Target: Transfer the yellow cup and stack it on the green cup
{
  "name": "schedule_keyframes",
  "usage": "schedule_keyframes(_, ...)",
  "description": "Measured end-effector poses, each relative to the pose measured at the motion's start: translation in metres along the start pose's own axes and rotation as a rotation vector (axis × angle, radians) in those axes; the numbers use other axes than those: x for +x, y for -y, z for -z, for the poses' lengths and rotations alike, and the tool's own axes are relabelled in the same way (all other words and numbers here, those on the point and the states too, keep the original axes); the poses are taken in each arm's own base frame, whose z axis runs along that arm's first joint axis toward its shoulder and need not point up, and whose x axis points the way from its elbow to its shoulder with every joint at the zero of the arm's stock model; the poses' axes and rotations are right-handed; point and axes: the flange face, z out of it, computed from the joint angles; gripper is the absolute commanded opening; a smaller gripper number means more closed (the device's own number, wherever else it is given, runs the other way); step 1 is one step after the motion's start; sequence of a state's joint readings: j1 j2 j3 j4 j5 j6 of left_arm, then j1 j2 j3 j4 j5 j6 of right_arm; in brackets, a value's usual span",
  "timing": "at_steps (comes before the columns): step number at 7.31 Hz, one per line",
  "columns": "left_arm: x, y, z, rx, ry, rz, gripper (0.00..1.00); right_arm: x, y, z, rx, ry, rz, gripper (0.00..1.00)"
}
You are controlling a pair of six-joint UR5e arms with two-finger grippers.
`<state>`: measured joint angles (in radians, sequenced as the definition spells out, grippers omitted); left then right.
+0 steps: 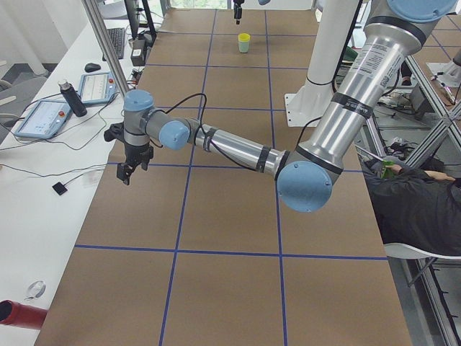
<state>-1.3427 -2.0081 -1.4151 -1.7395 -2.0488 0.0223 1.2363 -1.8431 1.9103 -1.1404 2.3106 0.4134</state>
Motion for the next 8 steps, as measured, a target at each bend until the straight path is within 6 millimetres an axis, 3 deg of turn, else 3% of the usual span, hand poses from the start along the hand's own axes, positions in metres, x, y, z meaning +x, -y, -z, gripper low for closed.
schedule_keyframes(2,-0.057,-0.052,-0.005,-0.049,0.006,-0.013,1.00,0.016,-0.004,0.006,0.004,0.011,-0.035,0.99)
schedule_keyframes(4,-0.107,-0.129,-0.021,-0.098,-0.047,0.080,1.00,0.035,-0.006,0.008,0.007,0.022,-0.073,0.99)
schedule_keyframes(6,-0.131,-0.203,-0.041,-0.084,-0.144,0.150,1.00,0.048,-0.002,0.017,0.033,0.012,-0.111,0.99)
schedule_keyframes(8,-0.141,-0.268,-0.073,-0.056,-0.160,0.148,1.00,0.063,0.002,0.023,0.040,-0.003,-0.156,0.99)
